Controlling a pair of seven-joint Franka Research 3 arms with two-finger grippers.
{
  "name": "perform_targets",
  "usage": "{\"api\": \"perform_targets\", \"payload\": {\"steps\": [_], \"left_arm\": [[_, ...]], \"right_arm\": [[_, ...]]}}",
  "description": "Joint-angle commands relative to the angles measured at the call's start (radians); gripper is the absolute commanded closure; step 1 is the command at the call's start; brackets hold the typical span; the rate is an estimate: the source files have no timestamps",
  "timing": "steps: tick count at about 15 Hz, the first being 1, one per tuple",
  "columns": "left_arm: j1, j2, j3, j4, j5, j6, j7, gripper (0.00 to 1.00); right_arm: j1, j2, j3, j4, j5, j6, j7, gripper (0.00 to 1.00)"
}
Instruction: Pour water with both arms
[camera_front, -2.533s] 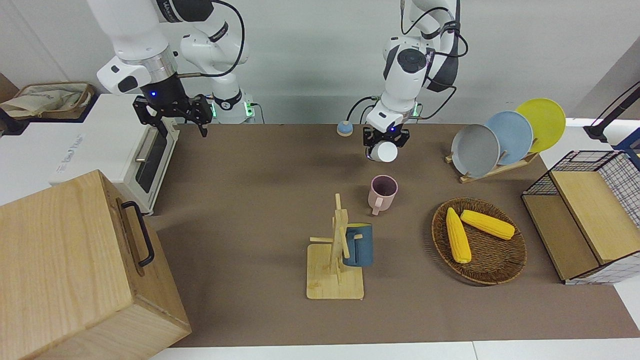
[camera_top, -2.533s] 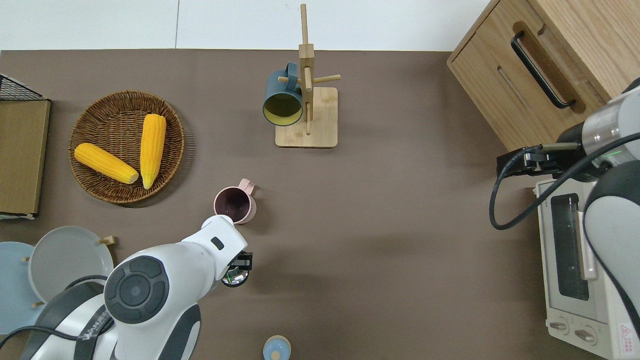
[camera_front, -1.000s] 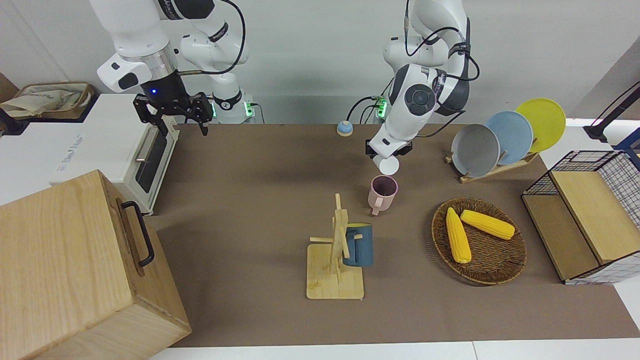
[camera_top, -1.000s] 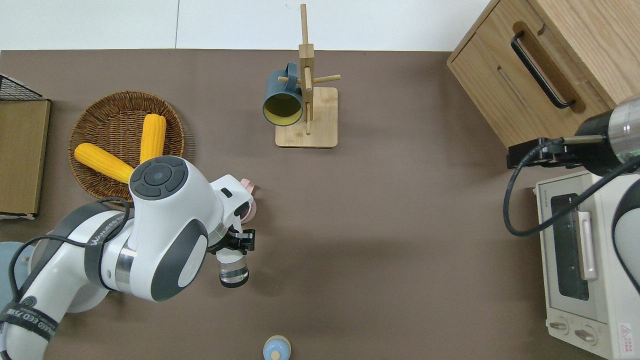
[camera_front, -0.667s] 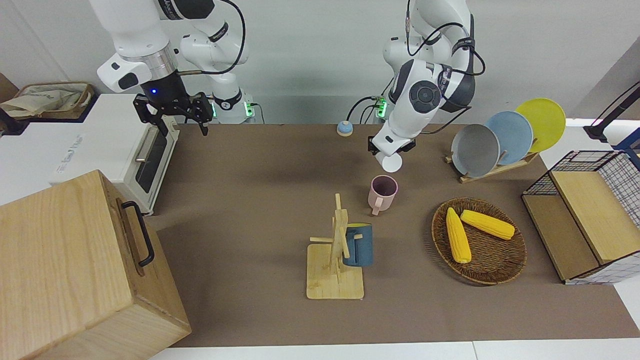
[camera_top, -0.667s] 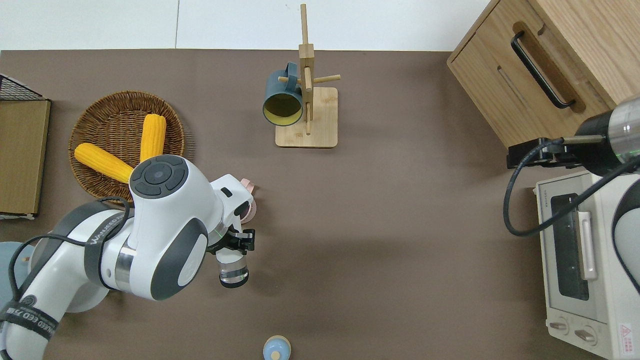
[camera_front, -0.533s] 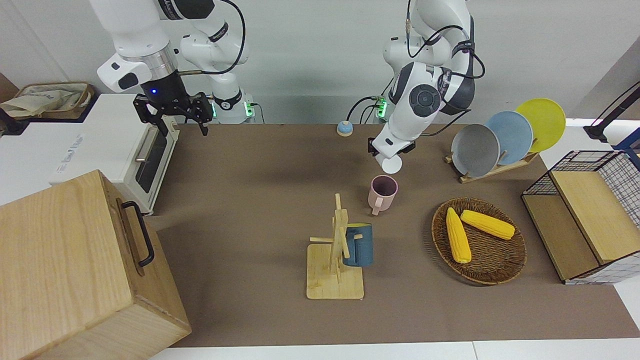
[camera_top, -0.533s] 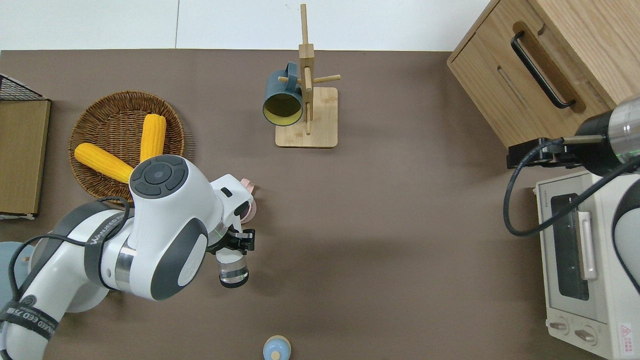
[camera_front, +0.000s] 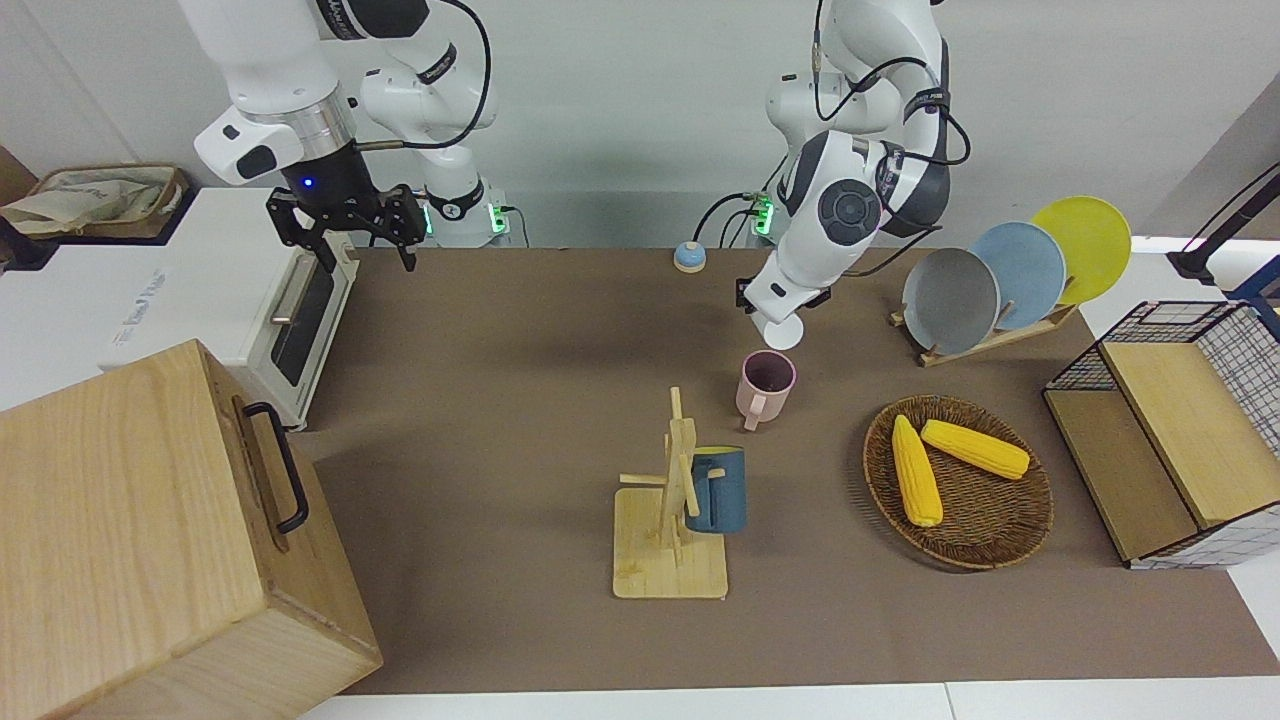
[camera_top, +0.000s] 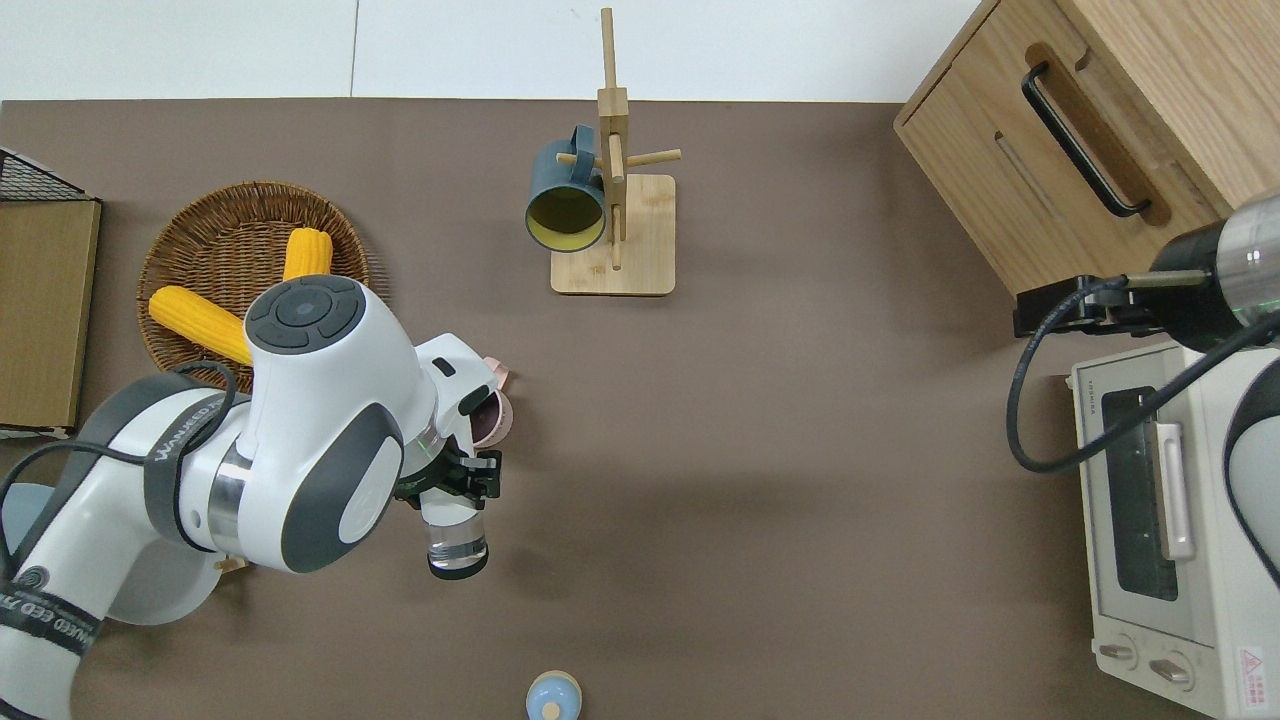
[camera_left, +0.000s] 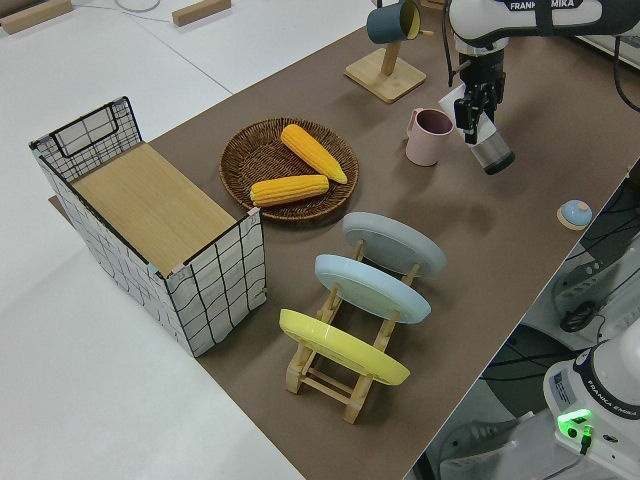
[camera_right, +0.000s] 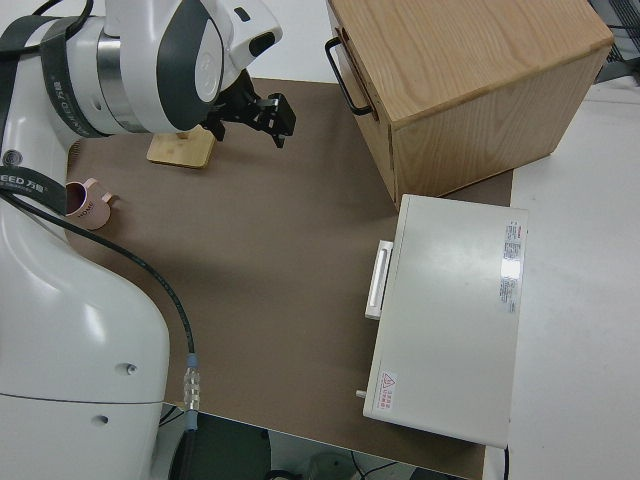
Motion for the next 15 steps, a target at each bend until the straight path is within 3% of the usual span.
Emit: {"api": "perform_targets", "payload": {"steps": [1,5,11,15], "left_arm": [[0.004,0.033,-0.001,0.063,0.003,-0.046,-0.005,1.00],[0.002,0.103,-0.004,0.140,0.005,-0.129,-0.027,1.00],[-0.001,0.129,-0.004,0.232,0.005,-0.268,-0.040,1.00],[-0.002,0.135,-0.003,0.238,0.006,-0.297,-0.042,1.00]], "right_arm": [[-0.020,-0.001,0.012,0.003,0.012,-0.011,-0.025,0.009],[-0.020,-0.001,0.012,0.003,0.012,-0.011,-0.025,0.011],[-0.020,-0.001,0.012,0.003,0.012,-0.011,-0.025,0.009],[-0.020,-0.001,0.012,0.003,0.012,-0.011,-0.025,0.009]]}}
